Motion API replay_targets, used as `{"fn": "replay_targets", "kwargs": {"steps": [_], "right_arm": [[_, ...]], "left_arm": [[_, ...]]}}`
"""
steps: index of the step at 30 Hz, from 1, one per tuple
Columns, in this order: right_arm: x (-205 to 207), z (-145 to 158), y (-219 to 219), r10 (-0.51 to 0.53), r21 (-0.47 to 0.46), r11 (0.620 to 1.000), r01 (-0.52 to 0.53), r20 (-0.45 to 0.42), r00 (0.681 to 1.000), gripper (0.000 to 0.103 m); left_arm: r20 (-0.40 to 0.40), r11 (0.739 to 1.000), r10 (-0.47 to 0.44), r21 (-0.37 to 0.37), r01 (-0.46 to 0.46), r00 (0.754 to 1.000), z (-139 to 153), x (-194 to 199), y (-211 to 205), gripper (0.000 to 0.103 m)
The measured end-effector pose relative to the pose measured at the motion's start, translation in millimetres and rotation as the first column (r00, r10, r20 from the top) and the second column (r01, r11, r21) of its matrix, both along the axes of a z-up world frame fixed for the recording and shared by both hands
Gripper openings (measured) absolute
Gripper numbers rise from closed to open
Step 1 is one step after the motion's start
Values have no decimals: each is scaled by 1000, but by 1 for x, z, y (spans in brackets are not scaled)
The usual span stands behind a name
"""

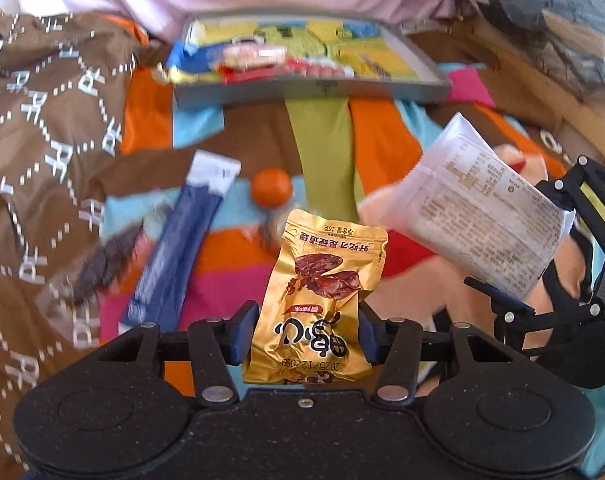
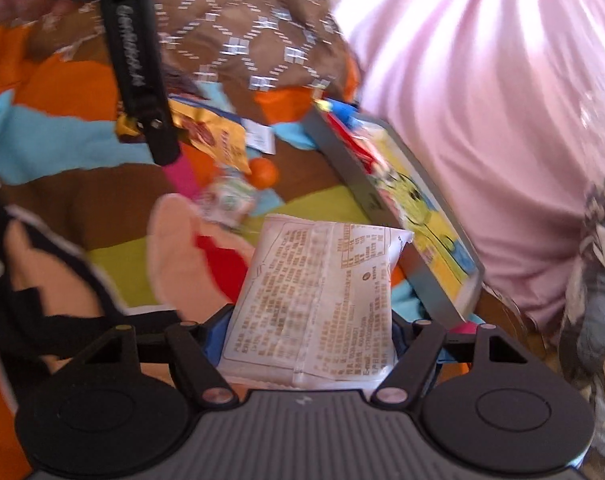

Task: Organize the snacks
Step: 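Lift and carry the gold pack and white bread pack toward the grey tray, then lower both held packs into the grey tray and open both tools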

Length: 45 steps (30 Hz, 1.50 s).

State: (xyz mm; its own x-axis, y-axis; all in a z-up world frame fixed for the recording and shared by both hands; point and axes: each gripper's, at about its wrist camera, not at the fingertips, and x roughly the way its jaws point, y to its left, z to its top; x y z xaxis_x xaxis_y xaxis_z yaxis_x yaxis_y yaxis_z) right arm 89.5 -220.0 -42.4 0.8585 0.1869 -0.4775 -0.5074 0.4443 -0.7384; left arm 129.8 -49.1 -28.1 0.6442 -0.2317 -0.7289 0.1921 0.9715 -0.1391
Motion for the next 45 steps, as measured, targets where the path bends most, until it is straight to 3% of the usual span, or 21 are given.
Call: {"fn": "replay_targets", "kwargs": {"steps": [6, 16, 23, 27, 32, 38, 45], "right_arm": [[28, 17, -10, -92, 61, 994, 92, 4, 996, 76], [62, 30, -14, -113, 66, 992, 106, 100, 989, 75], [122, 50, -7, -196, 159, 972, 173, 149, 969, 75], [164, 61, -4, -273, 247, 940, 236, 128, 953, 75], [204, 61, 3, -313, 273, 924, 267, 141, 939, 75], [237, 60, -1, -365, 327, 890, 318, 91, 927, 75], [249, 57, -14, -397, 392, 845, 365, 3, 918, 75]], "left_arm": [[66, 999, 39, -27, -38, 997, 22, 22, 0, 53], [173, 987, 144, -94, -129, 974, 58, 70, -4, 53], [236, 979, 199, -97, -181, 951, 79, 124, -13, 53], [268, 964, 256, -142, -225, 929, 82, 163, -14, 53], [306, 953, 296, -151, -261, 905, 82, 198, -17, 53], [290, 953, 297, -153, -263, 910, 84, 227, -25, 53], [276, 960, 276, -135, -247, 921, 71, 243, -43, 53]]}}
